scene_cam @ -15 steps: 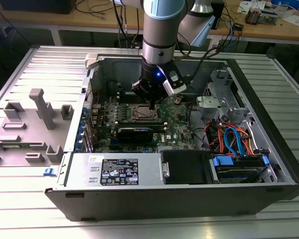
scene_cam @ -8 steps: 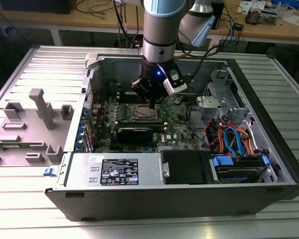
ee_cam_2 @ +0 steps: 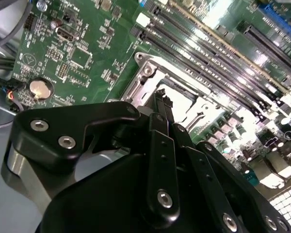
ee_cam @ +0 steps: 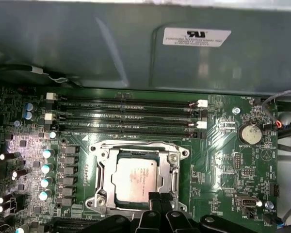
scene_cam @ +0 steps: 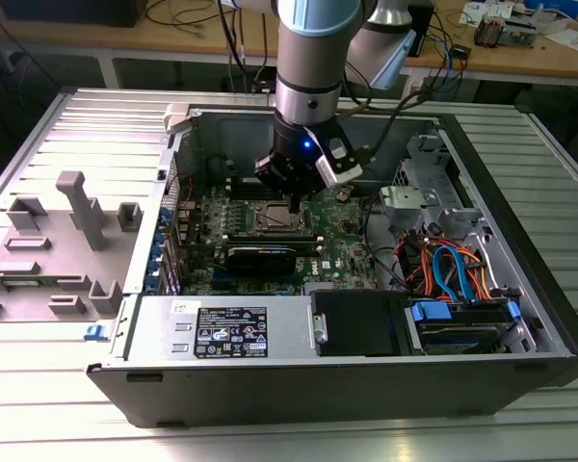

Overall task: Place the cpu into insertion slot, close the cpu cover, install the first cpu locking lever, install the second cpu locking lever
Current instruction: 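Install the second cpu locking lever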

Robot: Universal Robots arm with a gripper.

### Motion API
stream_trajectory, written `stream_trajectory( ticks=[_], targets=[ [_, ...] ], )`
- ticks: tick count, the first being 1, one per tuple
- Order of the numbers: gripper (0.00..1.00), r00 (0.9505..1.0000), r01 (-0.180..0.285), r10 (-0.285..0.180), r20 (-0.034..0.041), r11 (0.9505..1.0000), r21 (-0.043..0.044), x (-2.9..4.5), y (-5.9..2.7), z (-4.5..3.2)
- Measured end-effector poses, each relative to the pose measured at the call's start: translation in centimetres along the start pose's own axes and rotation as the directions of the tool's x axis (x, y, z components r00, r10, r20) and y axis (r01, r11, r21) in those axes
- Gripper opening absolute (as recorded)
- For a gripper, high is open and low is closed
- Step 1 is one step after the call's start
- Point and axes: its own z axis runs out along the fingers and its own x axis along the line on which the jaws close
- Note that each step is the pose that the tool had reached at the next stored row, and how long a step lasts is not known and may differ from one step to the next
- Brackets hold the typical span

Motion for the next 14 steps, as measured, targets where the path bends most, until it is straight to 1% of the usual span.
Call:
stream_trajectory(
  ticks=[2, 5, 6, 8, 9, 14],
  targets=[
    [0.11, 1.0, 0.0, 0.0, 0.0001, 1.0, 0.0, 0.02, -0.32, 0.01],
    [0.11, 1.0, 0.0, 0.0, 0.0, 1.0, -0.0006, 0.06, -0.43, -0.01],
    [0.11, 1.0, 0.0, 0.0, 0.0004, 1.0, -0.006, 0.05, -0.45, -0.04],
    [0.11, 1.0, 0.0, 0.0, 0.0012, 0.9997, -0.0224, 0.06, -0.56, -0.06],
    [0.11, 1.0, 0.0, 0.0, 0.0014, 0.9997, -0.0258, 0.06, -0.63, -0.06],
    [0.11, 1.0, 0.0, 0.0, 0.0015, 0.9997, -0.0261, 0.08, -0.77, -0.43]
  ],
)
